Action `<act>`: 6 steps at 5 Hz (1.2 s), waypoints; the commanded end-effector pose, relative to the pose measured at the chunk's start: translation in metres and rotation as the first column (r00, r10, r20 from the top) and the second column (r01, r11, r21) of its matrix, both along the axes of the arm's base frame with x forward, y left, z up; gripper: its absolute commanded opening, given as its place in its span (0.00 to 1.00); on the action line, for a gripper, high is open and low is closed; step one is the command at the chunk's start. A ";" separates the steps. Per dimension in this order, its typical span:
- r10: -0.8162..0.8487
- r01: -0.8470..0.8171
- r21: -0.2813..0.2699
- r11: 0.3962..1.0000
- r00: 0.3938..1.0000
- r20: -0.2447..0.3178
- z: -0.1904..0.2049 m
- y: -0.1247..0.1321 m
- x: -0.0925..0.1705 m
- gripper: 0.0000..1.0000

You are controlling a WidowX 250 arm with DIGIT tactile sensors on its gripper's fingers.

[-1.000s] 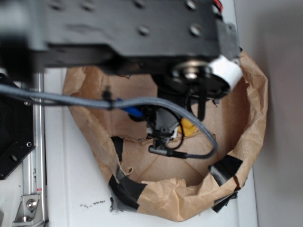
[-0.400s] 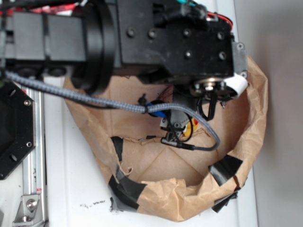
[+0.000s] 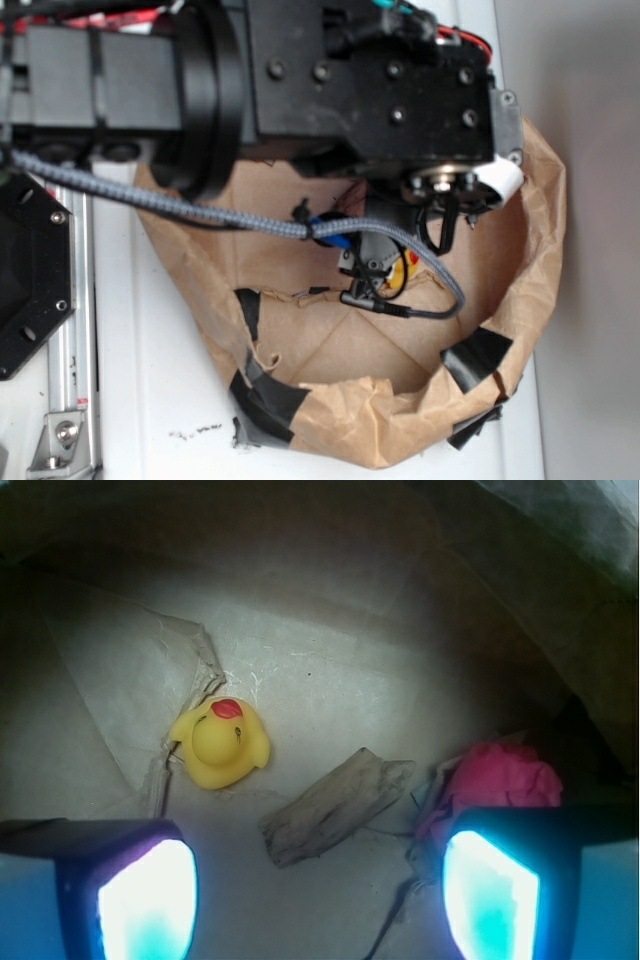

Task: Grab the yellow duck.

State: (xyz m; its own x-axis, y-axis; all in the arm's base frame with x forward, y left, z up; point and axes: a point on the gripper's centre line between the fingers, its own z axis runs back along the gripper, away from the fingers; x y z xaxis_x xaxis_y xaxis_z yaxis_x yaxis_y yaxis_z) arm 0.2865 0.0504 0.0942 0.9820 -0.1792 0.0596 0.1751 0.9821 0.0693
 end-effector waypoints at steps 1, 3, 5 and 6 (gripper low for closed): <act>-0.060 0.058 0.024 0.998 0.995 0.082 -0.030 -0.011 0.006 1.00; -0.050 0.050 0.011 0.999 0.996 0.069 -0.041 -0.010 0.017 1.00; 0.016 -0.014 -0.022 1.000 0.993 0.119 -0.010 0.005 0.013 1.00; 0.060 -0.062 0.019 0.998 0.992 0.114 -0.020 0.011 0.023 1.00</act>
